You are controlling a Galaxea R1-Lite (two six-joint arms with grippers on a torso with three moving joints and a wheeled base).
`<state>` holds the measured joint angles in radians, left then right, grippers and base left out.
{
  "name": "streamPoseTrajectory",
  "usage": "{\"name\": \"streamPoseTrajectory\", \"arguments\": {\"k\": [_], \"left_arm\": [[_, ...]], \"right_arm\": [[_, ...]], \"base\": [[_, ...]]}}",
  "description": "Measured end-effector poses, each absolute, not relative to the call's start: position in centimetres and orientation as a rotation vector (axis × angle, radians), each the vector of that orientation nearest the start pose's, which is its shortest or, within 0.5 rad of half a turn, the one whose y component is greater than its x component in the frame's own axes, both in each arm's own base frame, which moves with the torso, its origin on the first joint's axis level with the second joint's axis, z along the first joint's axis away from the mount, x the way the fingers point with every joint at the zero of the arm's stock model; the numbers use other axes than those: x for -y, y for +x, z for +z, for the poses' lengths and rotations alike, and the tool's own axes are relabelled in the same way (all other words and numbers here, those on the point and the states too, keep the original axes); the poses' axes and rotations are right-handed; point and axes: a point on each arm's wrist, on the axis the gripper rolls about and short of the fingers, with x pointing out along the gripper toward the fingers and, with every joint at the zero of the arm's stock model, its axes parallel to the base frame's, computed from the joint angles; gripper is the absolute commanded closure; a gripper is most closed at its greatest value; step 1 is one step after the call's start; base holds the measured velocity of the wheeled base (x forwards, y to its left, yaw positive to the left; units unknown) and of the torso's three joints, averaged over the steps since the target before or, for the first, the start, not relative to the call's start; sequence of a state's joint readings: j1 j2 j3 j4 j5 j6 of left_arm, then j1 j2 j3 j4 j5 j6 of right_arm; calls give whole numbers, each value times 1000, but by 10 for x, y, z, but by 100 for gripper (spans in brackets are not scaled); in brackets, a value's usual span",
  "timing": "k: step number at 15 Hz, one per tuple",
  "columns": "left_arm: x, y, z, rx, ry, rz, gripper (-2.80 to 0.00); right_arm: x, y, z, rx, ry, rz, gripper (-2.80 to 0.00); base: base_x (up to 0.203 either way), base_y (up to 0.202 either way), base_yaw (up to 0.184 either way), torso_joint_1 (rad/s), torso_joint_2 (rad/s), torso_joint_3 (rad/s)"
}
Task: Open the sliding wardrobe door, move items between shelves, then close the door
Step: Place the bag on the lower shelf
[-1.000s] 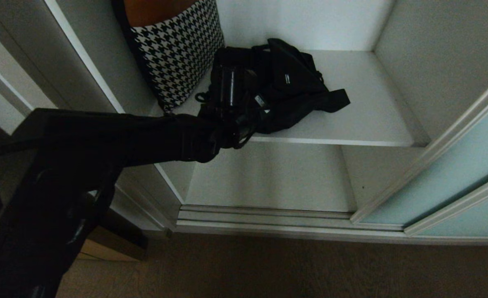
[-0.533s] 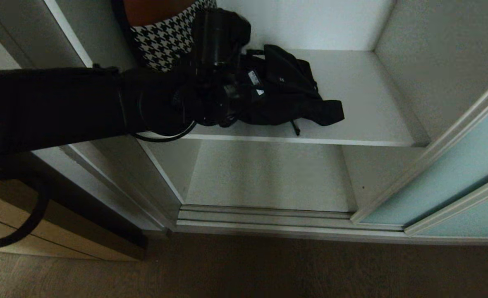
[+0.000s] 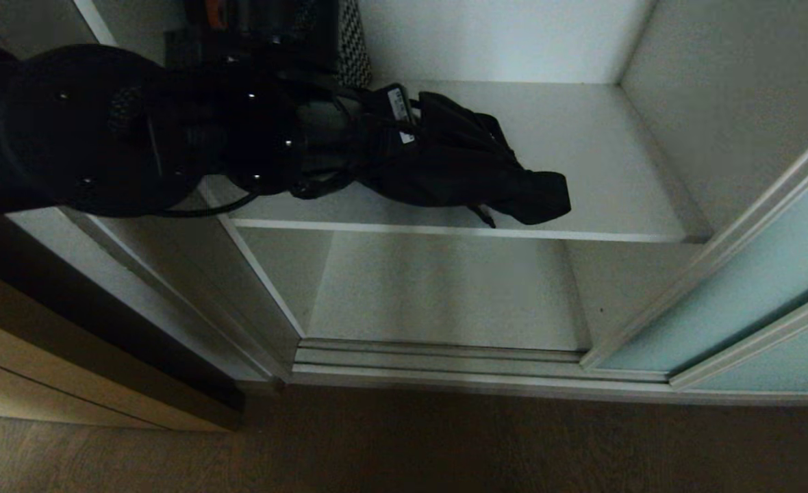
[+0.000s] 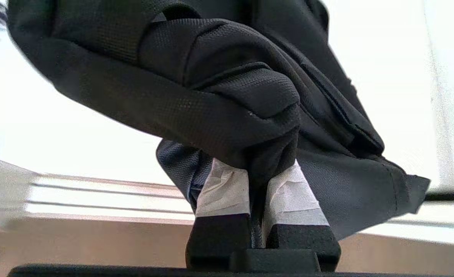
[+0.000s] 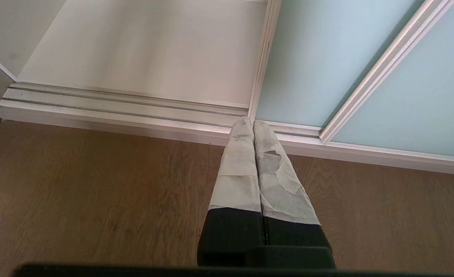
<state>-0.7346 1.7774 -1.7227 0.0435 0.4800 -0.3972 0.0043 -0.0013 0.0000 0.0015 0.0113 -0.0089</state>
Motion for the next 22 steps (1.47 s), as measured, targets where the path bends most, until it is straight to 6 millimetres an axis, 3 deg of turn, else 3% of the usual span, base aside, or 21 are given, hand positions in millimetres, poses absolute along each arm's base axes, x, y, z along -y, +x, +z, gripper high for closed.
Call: {"name": "streamPoseTrajectory", "arguments": {"k": [10, 16, 22], "left_arm": [[169, 203, 368, -68, -205, -203, 0], [133, 168, 365, -42, -69, -151, 0], [85, 151, 347, -50, -18, -5, 0]], "right_arm": [[0, -23, 75, 0, -9, 16, 0], [0, -23, 75, 0, -9, 15, 0], [0, -23, 75, 0, -9, 15, 0]], "base": [[0, 0, 0, 0, 0, 0], [0, 0, 0, 0, 0, 0], [0, 0, 0, 0, 0, 0]]}}
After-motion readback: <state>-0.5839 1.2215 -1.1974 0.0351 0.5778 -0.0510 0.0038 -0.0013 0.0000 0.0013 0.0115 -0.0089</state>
